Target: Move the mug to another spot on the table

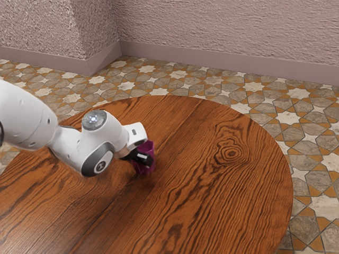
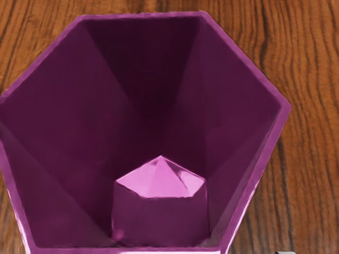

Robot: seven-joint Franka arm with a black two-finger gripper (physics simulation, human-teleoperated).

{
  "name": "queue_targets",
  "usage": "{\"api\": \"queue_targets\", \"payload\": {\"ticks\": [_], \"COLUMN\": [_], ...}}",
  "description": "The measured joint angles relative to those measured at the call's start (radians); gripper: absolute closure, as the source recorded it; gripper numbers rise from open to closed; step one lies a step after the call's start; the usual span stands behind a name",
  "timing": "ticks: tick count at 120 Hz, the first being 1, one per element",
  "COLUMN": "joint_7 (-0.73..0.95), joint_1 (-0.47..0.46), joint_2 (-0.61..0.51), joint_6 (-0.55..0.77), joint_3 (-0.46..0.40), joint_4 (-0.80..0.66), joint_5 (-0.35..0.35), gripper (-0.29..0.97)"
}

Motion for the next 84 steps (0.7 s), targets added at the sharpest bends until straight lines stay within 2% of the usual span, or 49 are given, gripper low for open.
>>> {"api": "queue_targets", "payload": {"ticks": [23,33,56,67,75,84], "joint_7": [0.010,0.014,0.023,0.043,0.064,0.089], "joint_1": [-0.003,-0.013,-0.014,-0.025,0.034,0.171], "joint_2": [-0.143,-0.226,-0.249,-0.252,-0.248,-0.231], "joint_6": [-0.159,-0.270,-0.702,-0.874,-0.973,-1.079], "joint_3": [-0.001,-0.006,-0.026,-0.024,-0.071,-0.173], "joint_4": [0.007,0.035,0.414,0.514,0.566,0.659], "joint_5": [-0.001,-0.002,-0.050,-0.072,-0.091,-0.104], "gripper": [0.13,0.10,0.05,0.04,0.04,0.03]}}
